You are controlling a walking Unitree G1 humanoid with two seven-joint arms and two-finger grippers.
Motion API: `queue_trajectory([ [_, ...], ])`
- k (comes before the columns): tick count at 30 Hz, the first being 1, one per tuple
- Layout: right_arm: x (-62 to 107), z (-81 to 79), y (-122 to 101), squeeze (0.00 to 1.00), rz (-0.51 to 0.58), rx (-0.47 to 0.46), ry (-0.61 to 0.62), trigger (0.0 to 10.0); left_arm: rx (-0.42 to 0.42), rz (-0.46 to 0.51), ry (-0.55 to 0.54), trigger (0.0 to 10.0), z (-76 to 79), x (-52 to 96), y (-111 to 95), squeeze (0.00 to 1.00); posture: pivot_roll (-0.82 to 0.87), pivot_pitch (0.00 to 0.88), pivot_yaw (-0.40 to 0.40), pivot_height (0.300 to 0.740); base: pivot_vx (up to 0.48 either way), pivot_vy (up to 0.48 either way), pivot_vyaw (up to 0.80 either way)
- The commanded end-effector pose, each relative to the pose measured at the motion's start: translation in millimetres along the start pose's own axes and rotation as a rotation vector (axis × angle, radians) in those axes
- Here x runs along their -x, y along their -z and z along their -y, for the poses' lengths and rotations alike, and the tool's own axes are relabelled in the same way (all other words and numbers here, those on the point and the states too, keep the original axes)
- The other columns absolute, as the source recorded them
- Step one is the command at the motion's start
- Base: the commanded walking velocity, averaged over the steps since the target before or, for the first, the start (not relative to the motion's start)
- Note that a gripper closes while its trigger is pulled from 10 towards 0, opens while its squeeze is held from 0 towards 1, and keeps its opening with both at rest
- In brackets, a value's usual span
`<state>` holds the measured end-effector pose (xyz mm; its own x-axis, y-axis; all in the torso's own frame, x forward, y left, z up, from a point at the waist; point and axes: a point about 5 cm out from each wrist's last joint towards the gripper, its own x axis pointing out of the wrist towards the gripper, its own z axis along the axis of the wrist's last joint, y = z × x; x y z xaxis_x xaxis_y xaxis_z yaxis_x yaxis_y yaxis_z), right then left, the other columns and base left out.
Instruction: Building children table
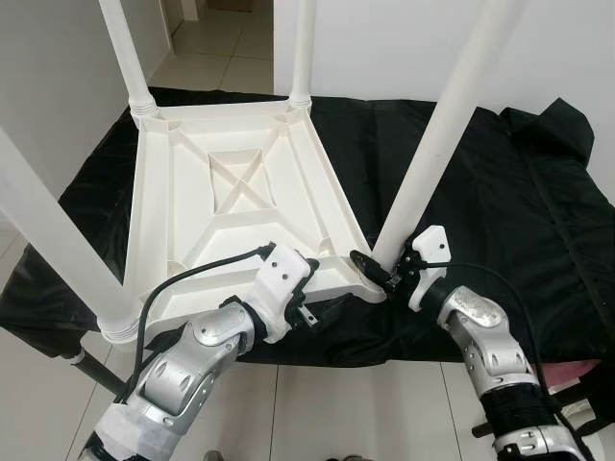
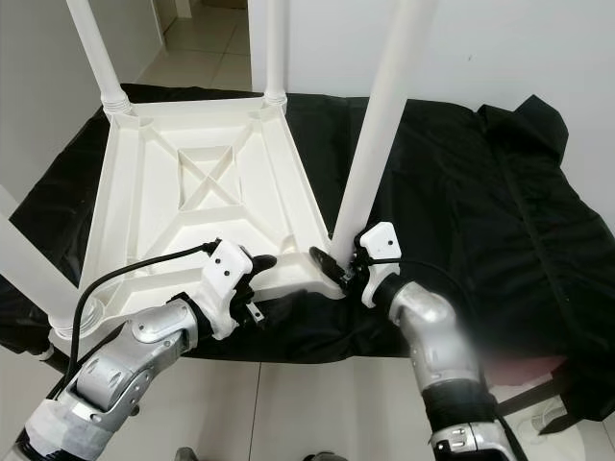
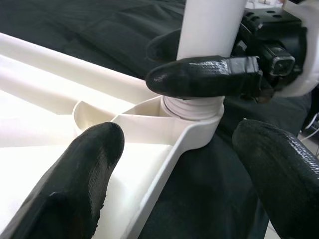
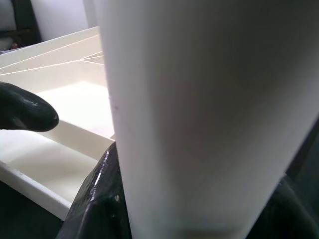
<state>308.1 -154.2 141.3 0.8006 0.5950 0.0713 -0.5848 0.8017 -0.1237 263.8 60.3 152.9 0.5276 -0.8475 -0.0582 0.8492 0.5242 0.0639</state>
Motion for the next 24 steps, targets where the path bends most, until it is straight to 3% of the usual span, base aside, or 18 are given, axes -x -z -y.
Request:
queue_trajectory([
  [1, 2.5, 2.3, 3.3, 0.0, -0.011, -0.04, 0.098, 10.0, 0.004, -0.008, 0.016, 10.0, -2.2, 0.4, 1.0, 0.0, -0.03, 0.075, -0.037, 0.74, 0.0, 0.0, 0.0],
  [6, 3.5, 5.0, 1.3, 0.0, -0.002, 0.016, 0.279, 10.0, -0.024, -0.014, 0.004, 10.0, -5.4, 0.2, 1.2, 0.0, -0.04, 0.083, -0.033, 0.74, 0.0, 0.0, 0.0],
  [9, 3.6, -0.3, -0.1, 0.0, 0.018, -0.017, 0.362, 10.0, -0.024, -0.004, -0.001, 10.0, -6.7, 0.4, 0.2, 0.0, -0.05, 0.086, -0.028, 0.74, 0.0, 0.0, 0.0],
  [14, 3.6, -2.5, -0.3, 0.0, 0.023, -0.037, 0.397, 10.0, -0.013, 0.006, -0.003, 10.0, -7.3, 0.9, -0.7, 0.0, -0.05, 0.088, -0.027, 0.74, 0.0, 0.0, 0.0],
  [17, -1.6, -18.5, 5.4, 0.0, 0.012, -0.103, 0.554, 10.0, 0.017, 0.013, -0.011, 10.0, -11.7, 3.1, -1.4, 0.0, -0.05, 0.092, -0.019, 0.74, 0.0, 0.0, 0.0],
  [21, -2.7, -23.5, 8.7, 0.0, -0.003, -0.137, 0.624, 10.0, 0.018, 0.008, -0.014, 10.0, -13.4, 3.9, -1.4, 0.0, -0.04, 0.09, -0.024, 0.74, 0.0, 0.0, 0.0],
  [22, -4.3, -31.7, 12.3, 0.0, -0.019, -0.182, 0.703, 10.0, 0.01, 0.007, -0.034, 10.0, -17.5, 4.7, -2.3, 0.0, -0.03, 0.084, -0.022, 0.74, 0.0, 0.0, 0.0],
  [24, -7.5, -39.4, 12.7, 0.0, -0.02, -0.205, 0.715, 10.0, 0.003, 0.009, -0.045, 10.0, -19.9, 4.5, -3.6, 0.0, -0.03, 0.079, -0.019, 0.74, 0.0, 0.0, 0.0],
])
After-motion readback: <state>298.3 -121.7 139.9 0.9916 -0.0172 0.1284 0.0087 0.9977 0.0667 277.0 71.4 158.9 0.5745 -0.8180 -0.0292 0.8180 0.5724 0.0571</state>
